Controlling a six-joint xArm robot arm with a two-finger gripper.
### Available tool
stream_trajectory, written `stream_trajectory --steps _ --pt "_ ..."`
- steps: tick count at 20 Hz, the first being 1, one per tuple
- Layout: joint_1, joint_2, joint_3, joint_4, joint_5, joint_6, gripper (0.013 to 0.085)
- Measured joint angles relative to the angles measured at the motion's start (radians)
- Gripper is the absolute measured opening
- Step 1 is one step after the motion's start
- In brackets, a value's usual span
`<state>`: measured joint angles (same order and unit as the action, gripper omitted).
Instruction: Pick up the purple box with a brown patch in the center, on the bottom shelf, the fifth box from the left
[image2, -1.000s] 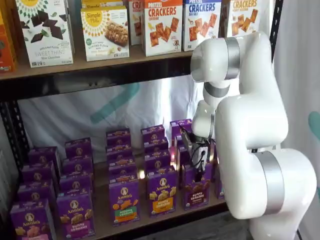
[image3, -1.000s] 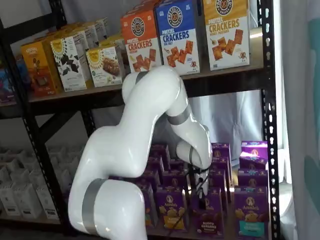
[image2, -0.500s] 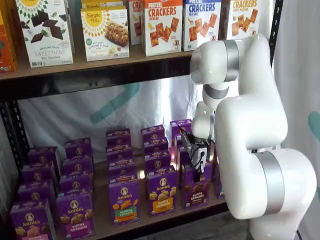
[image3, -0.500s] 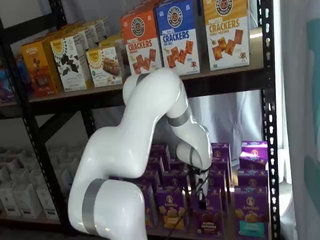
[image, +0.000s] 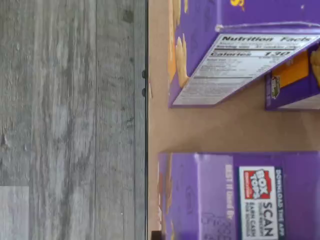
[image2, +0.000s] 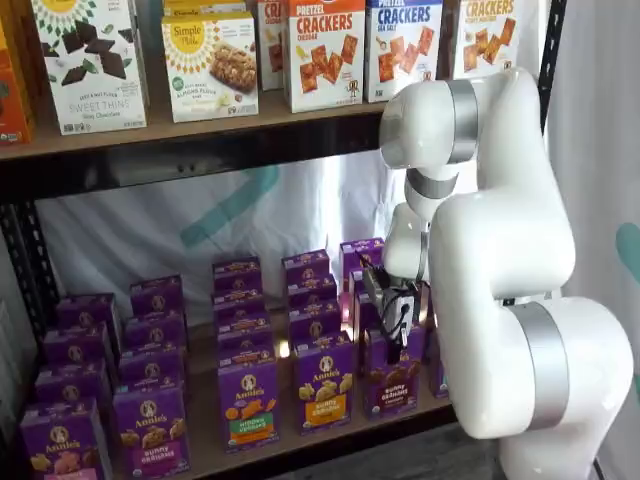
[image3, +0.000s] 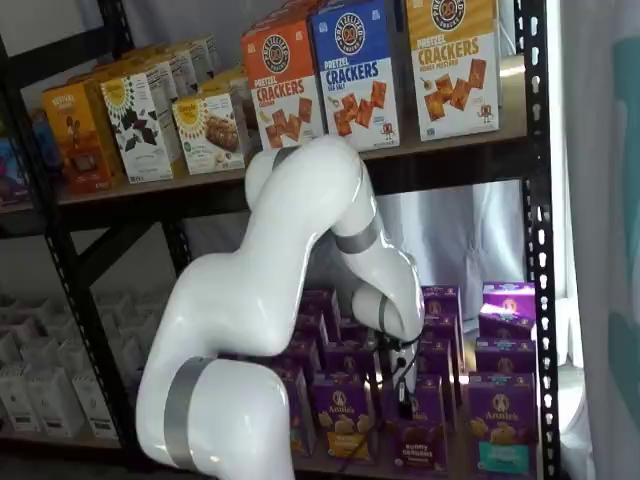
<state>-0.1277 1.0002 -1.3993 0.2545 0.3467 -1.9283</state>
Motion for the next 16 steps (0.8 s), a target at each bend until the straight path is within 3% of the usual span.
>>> stream_trajectory --steps 1,3,4,8,16 --pt "0.000 0.000 0.001 -0.002 0.001 0.002 0.0610" --pt "0.000 -0.001 0.002 -0.011 0.002 0.010 0.0530" --pt "0.000 -0.002 0.004 -0.011 0.002 0.010 0.0530" --pt "0.000 -0.006 0.014 -0.003 -0.005 0.003 0.0410" --pt "-0.003 -0.019 0.041 0.002 -0.023 -0.007 0.0410"
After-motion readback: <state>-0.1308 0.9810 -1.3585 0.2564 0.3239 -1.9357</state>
